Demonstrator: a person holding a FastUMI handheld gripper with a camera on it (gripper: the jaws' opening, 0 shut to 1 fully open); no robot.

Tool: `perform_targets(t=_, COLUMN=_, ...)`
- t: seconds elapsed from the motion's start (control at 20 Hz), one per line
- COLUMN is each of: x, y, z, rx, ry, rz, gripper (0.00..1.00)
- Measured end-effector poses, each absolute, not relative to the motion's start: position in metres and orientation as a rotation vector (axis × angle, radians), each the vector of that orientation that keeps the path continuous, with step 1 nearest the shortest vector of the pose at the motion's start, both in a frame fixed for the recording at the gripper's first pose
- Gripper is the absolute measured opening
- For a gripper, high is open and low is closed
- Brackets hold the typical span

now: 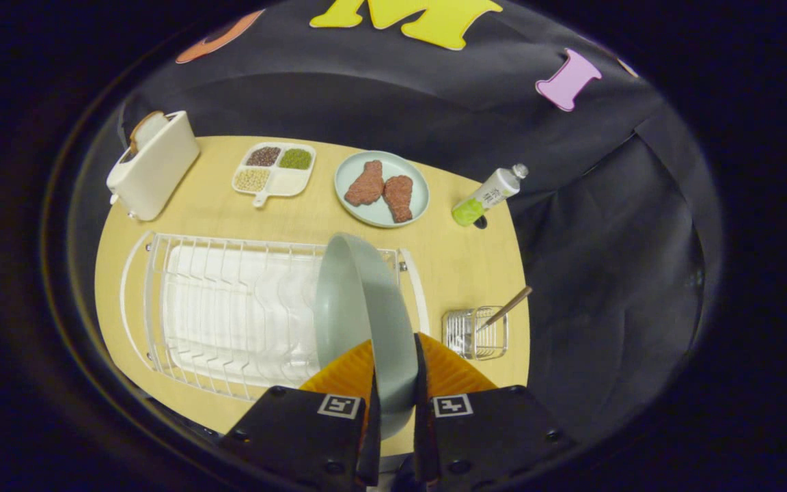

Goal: Take the plate from the dish rack, then take the spoon from the basket and place it into the plate.

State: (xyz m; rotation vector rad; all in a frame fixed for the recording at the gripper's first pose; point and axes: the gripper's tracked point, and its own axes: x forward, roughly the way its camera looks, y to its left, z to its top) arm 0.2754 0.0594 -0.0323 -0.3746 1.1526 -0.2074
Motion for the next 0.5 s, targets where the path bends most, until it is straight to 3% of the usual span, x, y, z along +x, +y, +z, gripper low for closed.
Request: perform_targets(t=0.5, x=0.157, y=0.05, z=-0.042, rx=-0.142, ry=1.079, rz=-0.057, gripper=0.25)
